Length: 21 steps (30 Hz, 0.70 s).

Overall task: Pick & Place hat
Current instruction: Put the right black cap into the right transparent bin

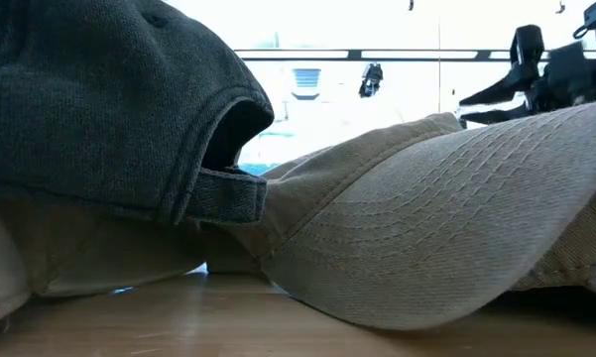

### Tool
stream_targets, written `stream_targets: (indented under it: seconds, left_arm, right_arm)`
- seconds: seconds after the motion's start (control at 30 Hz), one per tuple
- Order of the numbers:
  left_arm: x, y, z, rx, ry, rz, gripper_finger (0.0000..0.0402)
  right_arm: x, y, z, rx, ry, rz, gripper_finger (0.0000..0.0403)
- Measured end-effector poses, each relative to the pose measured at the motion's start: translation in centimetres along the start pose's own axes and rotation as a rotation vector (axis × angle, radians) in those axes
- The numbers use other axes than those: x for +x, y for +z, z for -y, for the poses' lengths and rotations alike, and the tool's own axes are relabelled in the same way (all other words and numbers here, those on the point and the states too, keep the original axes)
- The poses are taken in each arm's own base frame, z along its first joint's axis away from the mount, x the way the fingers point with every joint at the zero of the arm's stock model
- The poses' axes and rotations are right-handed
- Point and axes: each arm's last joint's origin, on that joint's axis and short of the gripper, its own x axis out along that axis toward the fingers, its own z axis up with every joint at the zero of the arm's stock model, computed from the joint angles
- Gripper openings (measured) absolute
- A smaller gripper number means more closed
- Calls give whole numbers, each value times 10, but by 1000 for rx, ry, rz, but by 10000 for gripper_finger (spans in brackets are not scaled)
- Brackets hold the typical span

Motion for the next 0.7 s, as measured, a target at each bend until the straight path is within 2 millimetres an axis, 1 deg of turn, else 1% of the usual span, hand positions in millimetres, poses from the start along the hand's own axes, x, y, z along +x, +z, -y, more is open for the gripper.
stream_targets:
  seconds: [0.1,0.2,0.27,0.37,0.5,0.53,0.57,0.63,0.7]
  left_arm:
    - [0,0,0,0,0,0,131]
    - [0,0,0,0,0,0,131]
    - [0,0,0,0,0,0,131]
    - [0,0,0,0,0,0,131]
    - [0,0,0,0,0,0,131]
    - [0,0,0,0,0,0,131]
    - [0,0,0,0,0,0,131]
    - [0,0,0,0,0,0,131]
    - [0,0,0,0,0,0,131]
  right_arm:
    - [-1,4,-2,94,57,153,89]
    - [-2,9,-3,333,139,317,88]
    - [-3,12,-3,501,201,379,86]
    - [-3,13,-4,728,282,398,81]
    - [-3,13,-3,895,310,389,75]
    - [-3,14,-3,979,340,392,74]
    - [-4,15,-3,1107,388,399,73]
    - [-4,16,1,1432,468,405,72]
    - [-4,16,10,1791,459,397,74]
